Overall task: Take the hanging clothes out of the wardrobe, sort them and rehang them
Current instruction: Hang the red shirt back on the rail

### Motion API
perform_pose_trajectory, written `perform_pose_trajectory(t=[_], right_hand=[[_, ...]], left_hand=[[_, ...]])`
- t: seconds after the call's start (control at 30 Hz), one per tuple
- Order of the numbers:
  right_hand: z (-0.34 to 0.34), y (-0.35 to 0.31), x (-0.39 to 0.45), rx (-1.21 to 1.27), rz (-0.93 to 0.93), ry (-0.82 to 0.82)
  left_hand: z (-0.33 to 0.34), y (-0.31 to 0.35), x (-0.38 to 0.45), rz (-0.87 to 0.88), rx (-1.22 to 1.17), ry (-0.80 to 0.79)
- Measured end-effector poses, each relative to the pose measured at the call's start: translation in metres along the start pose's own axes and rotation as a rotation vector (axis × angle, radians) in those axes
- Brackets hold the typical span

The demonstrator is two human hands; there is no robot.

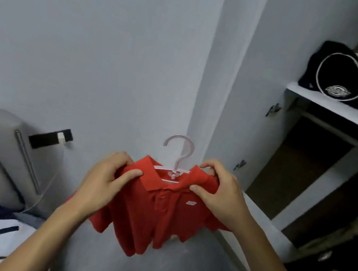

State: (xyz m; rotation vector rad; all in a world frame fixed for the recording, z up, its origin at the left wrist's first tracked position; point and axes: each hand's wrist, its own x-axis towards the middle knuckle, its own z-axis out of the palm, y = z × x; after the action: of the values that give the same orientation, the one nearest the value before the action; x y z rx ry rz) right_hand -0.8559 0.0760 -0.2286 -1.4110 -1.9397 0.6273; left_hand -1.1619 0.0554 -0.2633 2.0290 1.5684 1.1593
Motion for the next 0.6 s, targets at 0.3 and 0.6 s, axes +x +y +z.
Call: perform_pose_trajectory(t=[0.3, 0.6], right_hand=[[-0.141, 0.107, -0.074, -0.124, 0.176, 0.168], [-0.184, 0.174, -0.089, -0.290, 0.275, 0.291]], left_hand=[[0.152, 0.110, 0.058, 0.155, -0.082, -0.133], [0.264, 0.137, 0.135, 0.317, -0.153, -0.373]])
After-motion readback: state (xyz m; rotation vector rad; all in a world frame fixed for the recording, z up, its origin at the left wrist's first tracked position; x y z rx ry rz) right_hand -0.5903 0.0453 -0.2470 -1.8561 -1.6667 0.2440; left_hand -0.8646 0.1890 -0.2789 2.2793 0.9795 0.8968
